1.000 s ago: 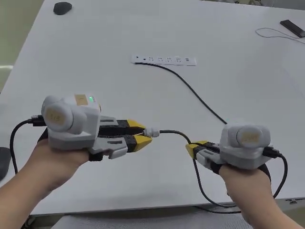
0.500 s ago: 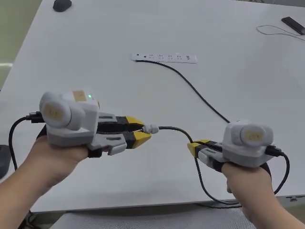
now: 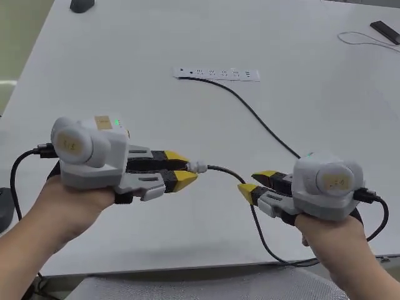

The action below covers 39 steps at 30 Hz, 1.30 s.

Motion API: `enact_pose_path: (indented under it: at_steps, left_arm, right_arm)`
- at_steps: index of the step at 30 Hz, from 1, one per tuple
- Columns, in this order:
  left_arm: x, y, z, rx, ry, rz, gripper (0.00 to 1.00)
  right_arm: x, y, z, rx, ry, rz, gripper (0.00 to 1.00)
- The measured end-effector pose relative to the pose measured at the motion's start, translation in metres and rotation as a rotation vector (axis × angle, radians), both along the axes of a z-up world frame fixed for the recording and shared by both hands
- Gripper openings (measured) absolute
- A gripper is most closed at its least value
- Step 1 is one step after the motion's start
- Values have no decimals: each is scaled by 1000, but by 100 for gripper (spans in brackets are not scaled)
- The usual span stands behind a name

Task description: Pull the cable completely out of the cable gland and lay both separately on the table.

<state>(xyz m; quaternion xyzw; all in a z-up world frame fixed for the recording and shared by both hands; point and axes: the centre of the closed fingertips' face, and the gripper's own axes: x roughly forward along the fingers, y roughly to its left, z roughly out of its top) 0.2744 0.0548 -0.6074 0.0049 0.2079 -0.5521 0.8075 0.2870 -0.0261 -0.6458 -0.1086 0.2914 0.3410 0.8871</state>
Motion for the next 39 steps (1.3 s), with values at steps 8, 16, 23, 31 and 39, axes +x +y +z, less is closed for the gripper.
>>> enact_pose_path:
  at_steps: [8, 16, 23, 31, 39]
  left_arm:
    - [-1, 1, -1, 2, 1, -4, 15]
    - [-1, 0, -3, 5, 8, -4, 15]
    - [1, 0, -3, 10, 7, -5, 15]
    - [1, 0, -6, 17, 13, -17, 15]
    - [1, -2, -3, 23, -2, -22, 15]
  right_arm:
    - [-7, 50, 23, -180, -159, 255, 19]
    - [-4, 68, 23, -231, -194, 320, 9]
    - [-3, 66, 21, -223, -188, 335, 2]
    - [-4, 66, 17, -205, -167, 301, 0]
    - [-3, 62, 17, -187, -148, 263, 0]
